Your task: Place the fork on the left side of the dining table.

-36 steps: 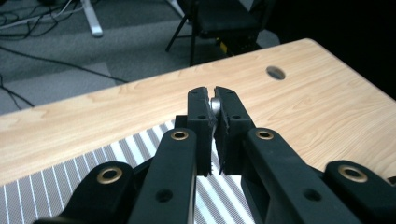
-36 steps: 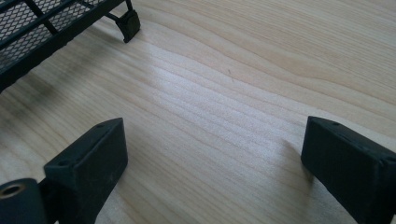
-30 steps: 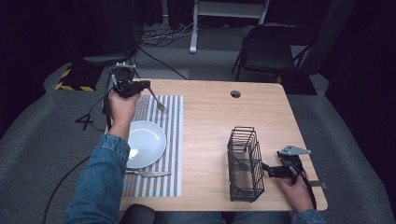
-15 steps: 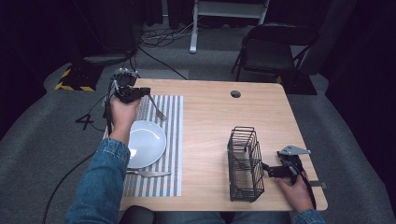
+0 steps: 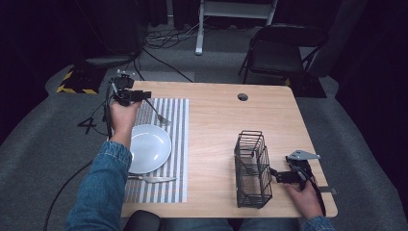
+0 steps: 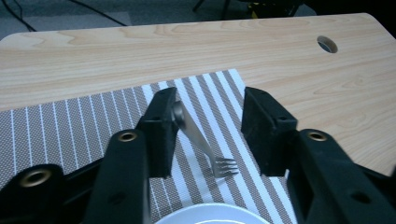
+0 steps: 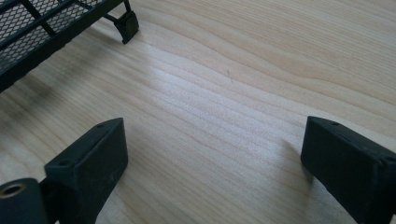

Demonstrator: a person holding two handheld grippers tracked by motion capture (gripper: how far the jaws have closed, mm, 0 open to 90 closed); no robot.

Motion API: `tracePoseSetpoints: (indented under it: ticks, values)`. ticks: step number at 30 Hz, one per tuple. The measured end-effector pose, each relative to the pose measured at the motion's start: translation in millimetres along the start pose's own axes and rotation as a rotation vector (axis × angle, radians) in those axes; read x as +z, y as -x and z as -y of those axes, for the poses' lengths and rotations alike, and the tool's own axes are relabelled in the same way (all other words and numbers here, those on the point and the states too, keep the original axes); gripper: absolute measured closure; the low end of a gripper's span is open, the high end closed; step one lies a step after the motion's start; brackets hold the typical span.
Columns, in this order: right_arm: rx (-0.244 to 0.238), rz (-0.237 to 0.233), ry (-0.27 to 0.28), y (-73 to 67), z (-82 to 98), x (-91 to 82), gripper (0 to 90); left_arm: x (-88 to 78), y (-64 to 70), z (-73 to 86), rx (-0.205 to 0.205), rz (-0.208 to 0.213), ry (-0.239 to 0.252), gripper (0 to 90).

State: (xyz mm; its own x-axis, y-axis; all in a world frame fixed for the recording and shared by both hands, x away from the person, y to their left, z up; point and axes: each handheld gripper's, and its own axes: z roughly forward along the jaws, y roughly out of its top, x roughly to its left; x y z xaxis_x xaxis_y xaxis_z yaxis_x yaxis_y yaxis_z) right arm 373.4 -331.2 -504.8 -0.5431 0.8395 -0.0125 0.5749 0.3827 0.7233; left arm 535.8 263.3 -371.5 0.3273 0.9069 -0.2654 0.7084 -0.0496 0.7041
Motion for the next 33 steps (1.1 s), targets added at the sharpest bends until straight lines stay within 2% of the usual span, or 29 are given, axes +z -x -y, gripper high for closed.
tracePoseSetpoints:
  ticks: [6, 11, 18, 22, 28, 33]
  values:
    - [0.001, 0.001, 0.0, -0.1, 0.0, 0.0, 7.2, -1.1, -7.6, 2.7, -0.011, -0.016, 0.001, 50.8]
    - [0.001, 0.002, 0.0, -0.2, -0.1, 0.1, 7.3, -3.1, -17.2, 6.7, -0.049, -0.035, -0.009, 48.6]
    - [0.002, 0.002, 0.0, -0.2, -0.1, 0.1, 7.2, -1.4, -37.3, 17.2, -0.109, -0.068, -0.044, 47.9]
    - [0.002, 0.002, 0.0, -0.2, -0.1, 0.1, 7.3, -0.1, -47.6, 23.5, -0.147, -0.07, -0.054, 47.9]
    - [0.001, 0.002, 0.0, -0.2, -0.1, 0.2, 7.2, 3.1, -57.5, 30.0, -0.172, -0.081, -0.06, 47.8]
    - [0.002, 0.003, 0.0, -0.3, -0.1, 0.2, 7.2, 7.1, -60.6, 34.1, -0.181, -0.078, -0.075, 47.3]
